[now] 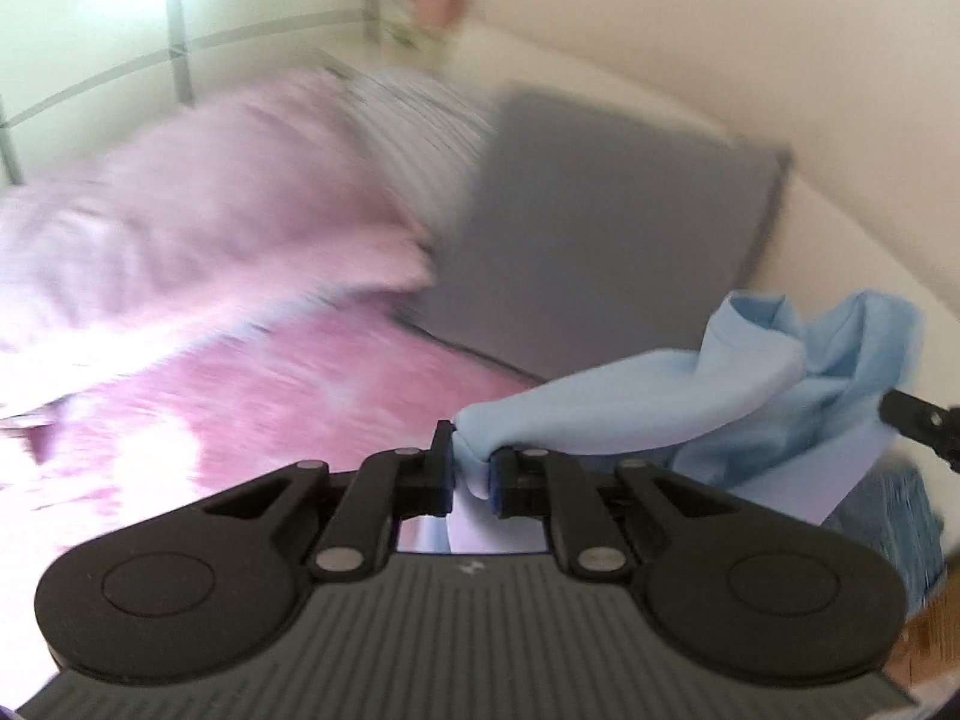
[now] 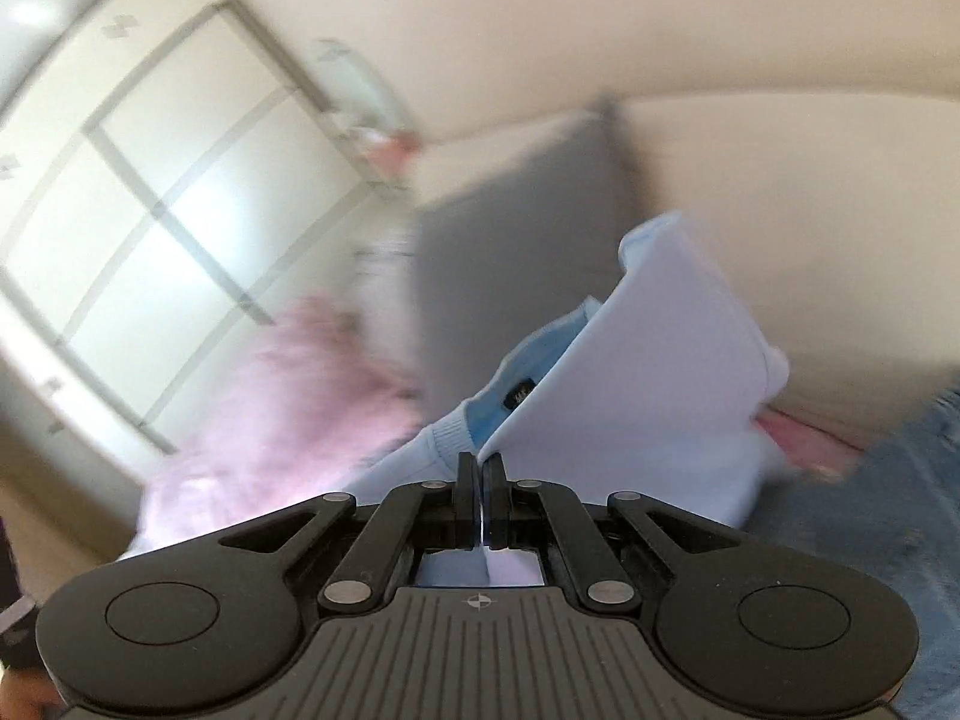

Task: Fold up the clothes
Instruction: 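Lift the light blue sweatshirt with both tools and carry it onto the open bed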

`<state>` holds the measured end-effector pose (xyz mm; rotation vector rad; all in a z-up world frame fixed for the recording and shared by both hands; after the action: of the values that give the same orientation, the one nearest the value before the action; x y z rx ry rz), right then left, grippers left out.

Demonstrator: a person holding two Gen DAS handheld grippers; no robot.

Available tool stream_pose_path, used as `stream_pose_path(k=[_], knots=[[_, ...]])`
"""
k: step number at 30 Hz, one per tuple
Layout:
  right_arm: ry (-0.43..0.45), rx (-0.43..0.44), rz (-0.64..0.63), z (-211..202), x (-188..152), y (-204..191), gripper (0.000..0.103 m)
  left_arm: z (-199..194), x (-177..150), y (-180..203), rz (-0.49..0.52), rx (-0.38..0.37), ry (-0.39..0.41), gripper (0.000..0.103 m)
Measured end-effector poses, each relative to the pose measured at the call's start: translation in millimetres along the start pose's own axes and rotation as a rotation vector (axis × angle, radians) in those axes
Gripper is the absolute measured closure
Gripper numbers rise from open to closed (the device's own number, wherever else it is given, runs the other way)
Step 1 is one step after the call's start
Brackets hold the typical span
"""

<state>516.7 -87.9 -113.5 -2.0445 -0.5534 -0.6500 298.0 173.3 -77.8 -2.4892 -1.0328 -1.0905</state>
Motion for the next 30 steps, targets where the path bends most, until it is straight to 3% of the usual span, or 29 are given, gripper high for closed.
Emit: stream_pose_path(k=[7,11,16,19,21,23,25,26,27,30], knots=[[0.028,0.283,-0.164,-24,-21,-129,0.103,-146,-7,-103,-0.121,0.097,0.186,0.095],[0.06,0.427,-0.188,-40,-33,-195,0.103,-236,-20,-156,-0.155,0.171,0.302,0.095],[0.086,0.571,-0.195,-62,-60,-266,0.103,-337,-39,-231,-0.205,0.254,0.412,0.095],[0.096,0.626,-0.206,-72,-79,-310,0.103,-380,-51,-269,-0.182,0.331,0.454,0.095],[0.086,0.627,-0.217,-69,-93,-343,0.103,-389,-61,-299,-0.216,0.375,0.405,0.092],[-0.005,0.55,-0.293,-56,-115,-378,0.103,-393,-72,-329,-0.267,0.417,0.333,0.09],[-0.182,0.425,-0.409,-37,-146,-410,0.078,-391,-94,-353,-0.287,0.466,0.235,0.09],[-0.245,0.374,-0.452,-30,-165,-420,0.053,-389,-109,-361,-0.284,0.486,0.194,0.088],[-0.261,0.35,-0.475,-29,-183,-425,0.045,-388,-124,-369,-0.281,0.506,0.154,0.086],[-0.334,0.297,-0.544,-28,-239,-433,0.045,-386,-176,-386,-0.312,0.534,0.024,0.086]])
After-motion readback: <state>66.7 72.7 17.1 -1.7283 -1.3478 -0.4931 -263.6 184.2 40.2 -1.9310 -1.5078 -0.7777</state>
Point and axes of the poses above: each gripper's, at about its wrist camera, not at the fingertips, and z roughly the way its jaws point, y to its right, x to its top, the point moved 1 cm from there along z, roughly the way its jaws point, and after that the axes turned 1 degree about x, right-handed, at the moved point
